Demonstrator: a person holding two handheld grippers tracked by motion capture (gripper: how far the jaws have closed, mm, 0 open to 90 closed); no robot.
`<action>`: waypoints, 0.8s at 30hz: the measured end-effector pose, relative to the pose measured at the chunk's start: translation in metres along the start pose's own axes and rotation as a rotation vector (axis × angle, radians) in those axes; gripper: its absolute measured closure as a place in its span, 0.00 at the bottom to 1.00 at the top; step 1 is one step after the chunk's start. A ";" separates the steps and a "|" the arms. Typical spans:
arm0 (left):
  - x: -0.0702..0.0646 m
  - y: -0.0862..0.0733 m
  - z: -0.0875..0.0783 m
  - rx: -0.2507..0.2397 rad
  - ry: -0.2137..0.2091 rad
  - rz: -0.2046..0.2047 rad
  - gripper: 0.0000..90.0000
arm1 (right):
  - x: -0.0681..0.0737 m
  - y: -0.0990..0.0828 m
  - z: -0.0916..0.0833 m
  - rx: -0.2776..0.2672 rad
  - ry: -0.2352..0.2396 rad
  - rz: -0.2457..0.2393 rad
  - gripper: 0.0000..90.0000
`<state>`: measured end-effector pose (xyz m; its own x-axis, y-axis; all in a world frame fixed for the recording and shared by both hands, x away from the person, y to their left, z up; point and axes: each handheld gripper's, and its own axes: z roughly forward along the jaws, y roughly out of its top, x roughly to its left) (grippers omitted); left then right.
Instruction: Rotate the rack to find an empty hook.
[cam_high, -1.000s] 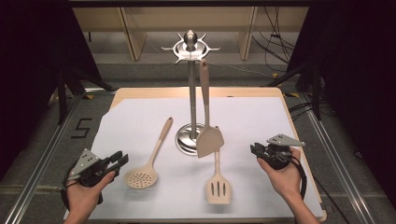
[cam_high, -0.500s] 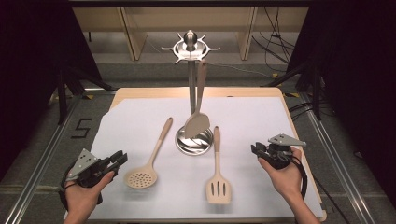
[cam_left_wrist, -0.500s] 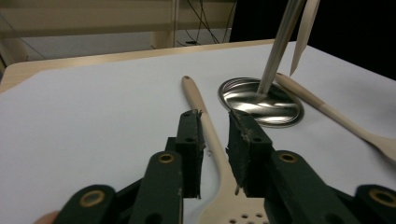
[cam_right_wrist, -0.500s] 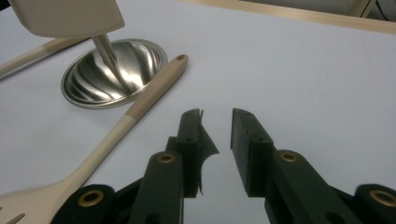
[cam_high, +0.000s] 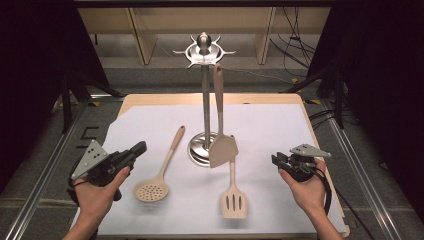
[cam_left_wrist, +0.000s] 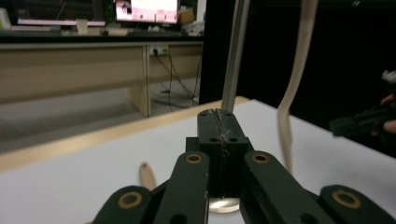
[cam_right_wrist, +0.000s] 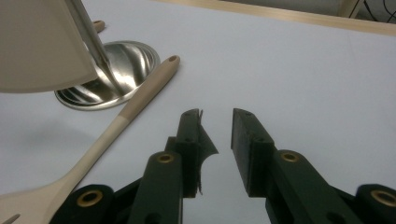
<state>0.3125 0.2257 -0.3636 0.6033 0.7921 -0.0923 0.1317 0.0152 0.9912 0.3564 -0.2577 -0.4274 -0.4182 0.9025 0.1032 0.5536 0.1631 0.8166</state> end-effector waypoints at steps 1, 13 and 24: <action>-0.004 0.008 0.004 -0.020 -0.009 0.008 0.99 | 0.000 0.000 0.000 0.000 0.000 0.000 0.81; -0.044 0.092 0.057 -0.147 -0.085 0.100 0.99 | -0.002 -0.001 0.004 0.014 -0.003 -0.044 0.80; -0.061 0.132 0.096 -0.184 -0.100 0.125 0.99 | -0.003 -0.002 0.005 0.024 0.003 -0.040 0.80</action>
<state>0.3685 0.1211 -0.2362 0.6818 0.7308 0.0321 -0.0886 0.0390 0.9953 0.3603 -0.2587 -0.4327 -0.4423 0.8940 0.0722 0.5531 0.2085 0.8066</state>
